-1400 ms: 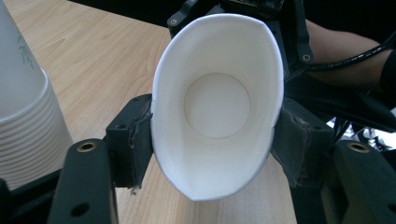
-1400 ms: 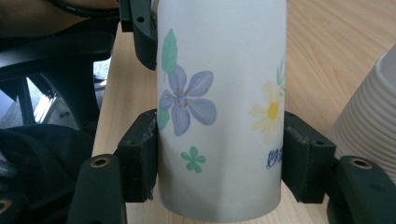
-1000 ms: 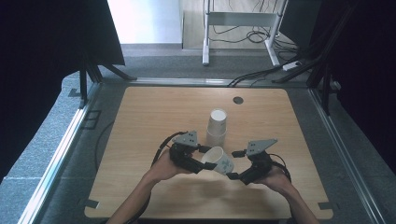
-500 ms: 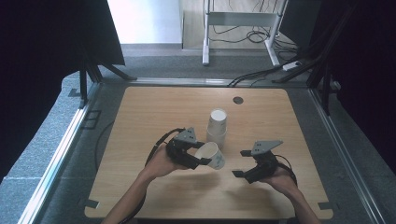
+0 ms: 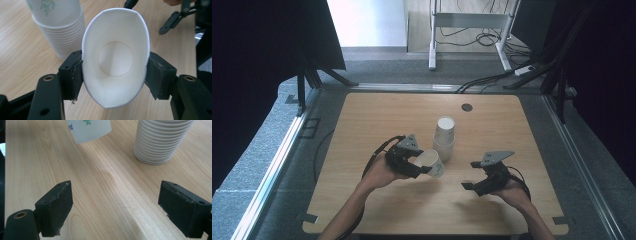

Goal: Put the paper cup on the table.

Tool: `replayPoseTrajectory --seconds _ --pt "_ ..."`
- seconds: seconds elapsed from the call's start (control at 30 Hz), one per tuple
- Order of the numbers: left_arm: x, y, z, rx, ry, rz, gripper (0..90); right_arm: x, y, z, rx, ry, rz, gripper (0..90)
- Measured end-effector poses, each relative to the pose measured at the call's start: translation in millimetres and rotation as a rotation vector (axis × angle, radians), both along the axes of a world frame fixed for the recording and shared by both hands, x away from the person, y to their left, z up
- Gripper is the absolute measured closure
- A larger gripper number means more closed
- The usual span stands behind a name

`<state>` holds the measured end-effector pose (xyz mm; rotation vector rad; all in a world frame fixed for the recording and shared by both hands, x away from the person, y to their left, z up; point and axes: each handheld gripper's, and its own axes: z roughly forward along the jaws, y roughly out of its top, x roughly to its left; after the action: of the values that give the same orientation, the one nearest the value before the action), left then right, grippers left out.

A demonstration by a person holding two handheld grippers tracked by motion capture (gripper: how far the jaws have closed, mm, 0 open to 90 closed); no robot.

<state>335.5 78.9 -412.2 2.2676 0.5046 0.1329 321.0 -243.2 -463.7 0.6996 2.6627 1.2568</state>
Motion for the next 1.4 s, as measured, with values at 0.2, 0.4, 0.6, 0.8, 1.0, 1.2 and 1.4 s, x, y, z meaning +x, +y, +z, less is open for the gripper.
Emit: replayPoseTrajectory --seconds 0.2,0.4,0.6,0.8,1.0,1.2,1.4 --pt "3.8 2.5 0.7 0.079 -0.005 0.05 36.2 1.4 -1.2 -3.2 -0.033 0.006 -0.013 12.9" --pt "6.5 5.4 1.7 0.135 -0.016 0.08 36.1 2.3 -1.8 -5.1 -0.048 0.009 -0.022 13.1" --pt "9.5 8.6 2.6 0.17 -0.011 0.108 36.1 3.7 -1.9 -7.4 -0.059 0.013 -0.025 13.2" --pt "14.9 10.5 4.4 0.237 0.0 0.14 35.9 3.1 3.0 -10.1 -0.074 0.018 -0.012 13.2" --pt "23.8 11.3 -1.3 0.326 0.01 0.191 35.3 3.6 2.9 -11.3 -0.084 0.023 -0.01 13.3" --pt "29.6 11.3 -6.8 0.354 0.032 0.221 34.4 3.5 3.0 -12.4 -0.088 0.03 -0.01 13.3" --pt "33.6 7.6 -12.3 0.374 0.047 0.238 32.5 3.2 4.0 -13.7 -0.098 0.033 -0.005 13.3"
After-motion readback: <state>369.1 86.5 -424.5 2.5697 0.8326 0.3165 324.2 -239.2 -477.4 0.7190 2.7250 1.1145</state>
